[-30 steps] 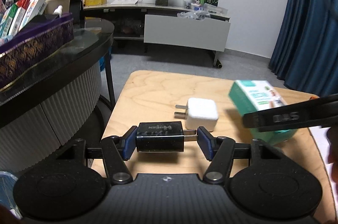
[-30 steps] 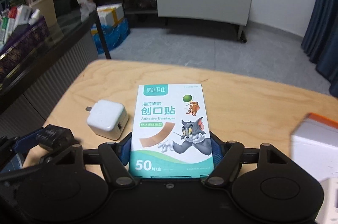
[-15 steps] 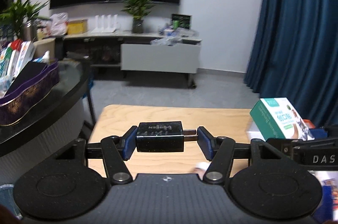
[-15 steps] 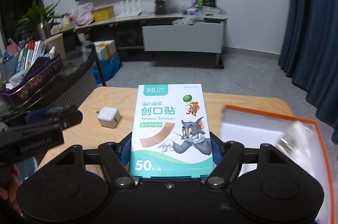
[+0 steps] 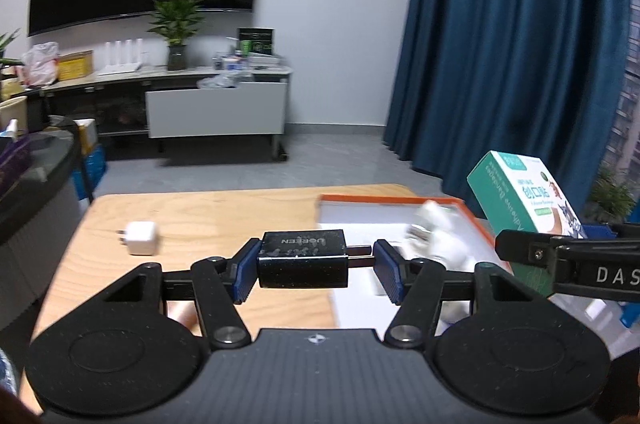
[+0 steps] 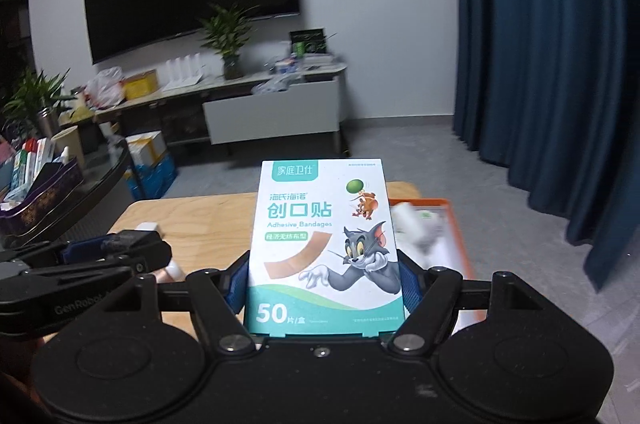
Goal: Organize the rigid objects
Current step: 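Carry the black charger with left tool while right tool carries the bandage box over the box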
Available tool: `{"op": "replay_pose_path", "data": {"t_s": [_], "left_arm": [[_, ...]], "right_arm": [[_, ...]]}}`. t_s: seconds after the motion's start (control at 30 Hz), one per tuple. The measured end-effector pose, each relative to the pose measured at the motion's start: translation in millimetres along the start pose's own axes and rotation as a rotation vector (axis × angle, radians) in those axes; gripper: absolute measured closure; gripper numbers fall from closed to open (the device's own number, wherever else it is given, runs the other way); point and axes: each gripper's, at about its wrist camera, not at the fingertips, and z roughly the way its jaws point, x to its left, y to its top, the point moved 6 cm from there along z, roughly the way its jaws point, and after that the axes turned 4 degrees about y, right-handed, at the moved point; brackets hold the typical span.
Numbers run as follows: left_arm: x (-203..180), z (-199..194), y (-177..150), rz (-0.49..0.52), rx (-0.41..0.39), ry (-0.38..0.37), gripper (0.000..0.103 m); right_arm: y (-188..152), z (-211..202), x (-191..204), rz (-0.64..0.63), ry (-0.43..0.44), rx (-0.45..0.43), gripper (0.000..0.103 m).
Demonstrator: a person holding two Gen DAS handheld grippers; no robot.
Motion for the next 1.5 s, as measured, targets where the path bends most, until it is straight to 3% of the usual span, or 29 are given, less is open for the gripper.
{"op": "replay_pose_path", "data": {"t_s": [0.37,1.5], "left_arm": [[-43,3,-10,0.037,0.023,-0.069,0.042],[-56,7,-17,0.050,0.047,-0.067,0.042]], "right_arm": [[-18,-28,-54,0.096,-0.063,-0.027,0.019],[-25,-16,-56,0.087,-0.061,0.004,0.019]]}}
